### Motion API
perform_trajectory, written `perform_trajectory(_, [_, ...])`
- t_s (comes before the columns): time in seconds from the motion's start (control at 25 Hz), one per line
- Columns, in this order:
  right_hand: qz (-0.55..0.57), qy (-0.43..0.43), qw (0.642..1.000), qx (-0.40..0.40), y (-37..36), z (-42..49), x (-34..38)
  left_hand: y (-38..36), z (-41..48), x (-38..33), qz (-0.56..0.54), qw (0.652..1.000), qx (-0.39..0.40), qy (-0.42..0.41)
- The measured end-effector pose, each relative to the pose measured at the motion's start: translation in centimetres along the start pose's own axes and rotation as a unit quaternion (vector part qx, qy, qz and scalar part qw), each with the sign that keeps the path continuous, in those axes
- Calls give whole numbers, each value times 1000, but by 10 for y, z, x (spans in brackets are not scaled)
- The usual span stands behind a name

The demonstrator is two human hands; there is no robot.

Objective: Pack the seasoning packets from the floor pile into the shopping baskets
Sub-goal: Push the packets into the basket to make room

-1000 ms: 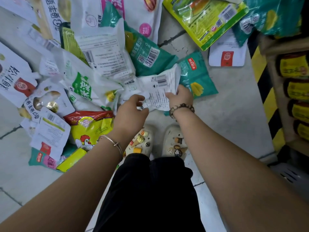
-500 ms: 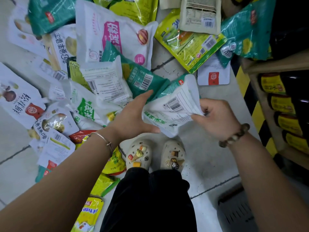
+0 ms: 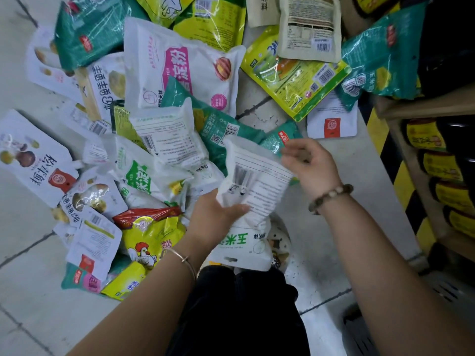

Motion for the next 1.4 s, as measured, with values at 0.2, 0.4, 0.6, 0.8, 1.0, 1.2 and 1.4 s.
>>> perform_trajectory(0.2, [81,-374,913,-144,1,11,-96,11,5,27,-72,992,-90,60])
perform_trajectory(0.4, [164,-433,878,-119,-45,27,-105,17,20,35,-85,987,-123,56])
perform_trajectory(0.6, [150,-376,892,-203,-36,37,-104,12,23,34,-76,985,-146,51])
perform_trajectory(0.8, [200,-282,906,-244,-11,19,-101,5,7,21,-79,985,-144,61])
perform_trajectory(1.0, [219,-209,908,-291,31,-40,-85,12,-20,-10,-50,990,-127,41])
perform_trajectory(1.2, [212,-154,913,-312,73,-147,-62,16,-74,-54,-5,996,-84,-12])
perform_trajectory(1.4, [163,-109,905,-378,118,-262,-34,-2,-152,-84,39,998,-9,-48])
Point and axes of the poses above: each hand's wrist, its own z-axis towards the middle knuckle, its own y-axis out of the back of the hand, x = y × z, the point moved 5 cm from there along z, towards the middle knuckle, and after that the axes turned 3 degrees about y, right-handed, at the moved point
